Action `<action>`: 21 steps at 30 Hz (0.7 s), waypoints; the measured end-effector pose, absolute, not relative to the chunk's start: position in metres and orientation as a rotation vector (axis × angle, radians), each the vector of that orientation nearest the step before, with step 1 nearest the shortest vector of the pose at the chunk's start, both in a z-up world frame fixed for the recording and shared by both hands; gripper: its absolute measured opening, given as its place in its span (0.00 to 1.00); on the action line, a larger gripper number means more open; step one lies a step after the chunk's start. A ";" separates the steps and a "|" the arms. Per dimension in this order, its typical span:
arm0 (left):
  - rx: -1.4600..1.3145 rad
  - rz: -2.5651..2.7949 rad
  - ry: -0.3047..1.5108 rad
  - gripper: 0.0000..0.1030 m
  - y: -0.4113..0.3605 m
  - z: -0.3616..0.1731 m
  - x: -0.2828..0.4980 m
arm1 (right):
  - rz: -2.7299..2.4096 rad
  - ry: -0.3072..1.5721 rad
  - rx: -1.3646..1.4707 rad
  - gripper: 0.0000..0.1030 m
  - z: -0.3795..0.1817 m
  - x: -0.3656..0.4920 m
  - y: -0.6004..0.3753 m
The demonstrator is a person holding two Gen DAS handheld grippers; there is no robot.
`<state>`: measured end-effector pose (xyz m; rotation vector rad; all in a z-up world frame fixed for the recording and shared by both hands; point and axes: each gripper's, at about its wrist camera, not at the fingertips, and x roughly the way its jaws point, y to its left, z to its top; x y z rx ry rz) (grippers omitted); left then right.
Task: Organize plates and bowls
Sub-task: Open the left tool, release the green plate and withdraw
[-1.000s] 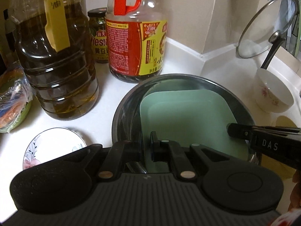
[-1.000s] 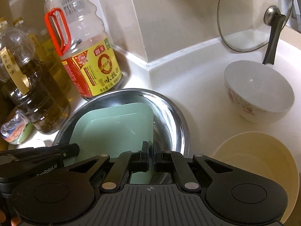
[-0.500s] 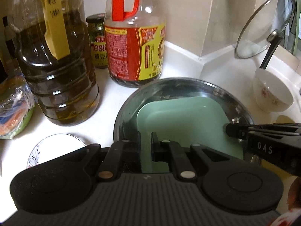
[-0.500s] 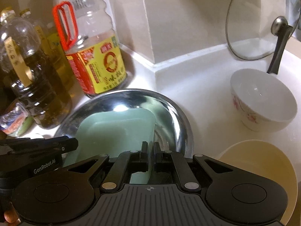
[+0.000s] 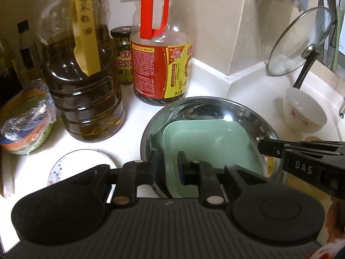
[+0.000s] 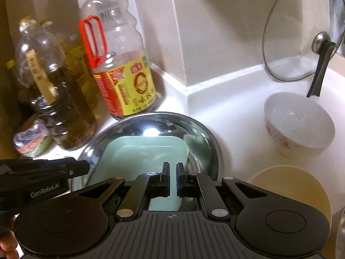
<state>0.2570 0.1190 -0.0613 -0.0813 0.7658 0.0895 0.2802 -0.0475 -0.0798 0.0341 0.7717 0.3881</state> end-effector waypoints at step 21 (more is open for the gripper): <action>-0.049 0.158 0.760 0.37 0.101 -0.033 0.165 | 0.537 0.721 0.120 0.52 -0.049 0.199 -0.061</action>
